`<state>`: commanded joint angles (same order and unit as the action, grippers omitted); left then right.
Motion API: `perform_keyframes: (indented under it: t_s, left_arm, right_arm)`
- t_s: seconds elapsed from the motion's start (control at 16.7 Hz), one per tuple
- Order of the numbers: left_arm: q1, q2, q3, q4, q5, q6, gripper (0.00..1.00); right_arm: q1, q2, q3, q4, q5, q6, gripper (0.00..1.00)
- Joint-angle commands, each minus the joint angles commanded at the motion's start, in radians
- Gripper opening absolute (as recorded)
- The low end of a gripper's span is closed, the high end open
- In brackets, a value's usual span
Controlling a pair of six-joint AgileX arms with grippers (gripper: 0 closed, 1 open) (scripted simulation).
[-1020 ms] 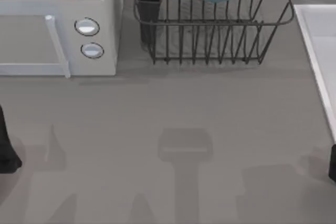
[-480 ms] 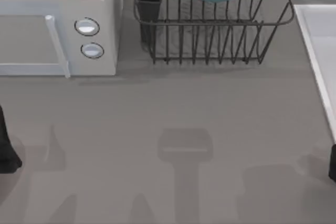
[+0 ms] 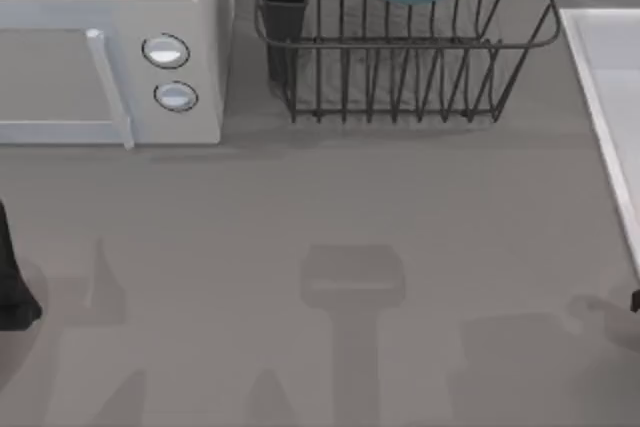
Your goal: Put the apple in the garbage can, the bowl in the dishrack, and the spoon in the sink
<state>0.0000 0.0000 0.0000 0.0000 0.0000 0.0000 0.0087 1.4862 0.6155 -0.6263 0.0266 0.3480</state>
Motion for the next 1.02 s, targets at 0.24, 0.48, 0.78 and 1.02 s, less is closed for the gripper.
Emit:
perform_keyframes:
  t_s: [0.24,0.48,0.78,1.02]
  left_arm:
    - [0.0,0.0,0.0,0.0,0.0,0.0,1.0]
    - [0.0,0.0,0.0,0.0,0.0,0.0,1.0]
    - [0.0,0.0,0.0,0.0,0.0,0.0,1.0]
    - [0.0,0.0,0.0,0.0,0.0,0.0,1.0]
  right_arm:
    - [0.001,-0.037,0.084,-0.117,-0.001,-0.002,0.0]
    - [-0.003,-0.112,0.208,-0.354,0.0,-0.003,0.0]
    - [-0.005,-0.176,0.288,-0.464,0.0,-0.007,0.0]
    - [-0.003,-0.171,0.286,-0.462,-0.001,-0.006,0.0]
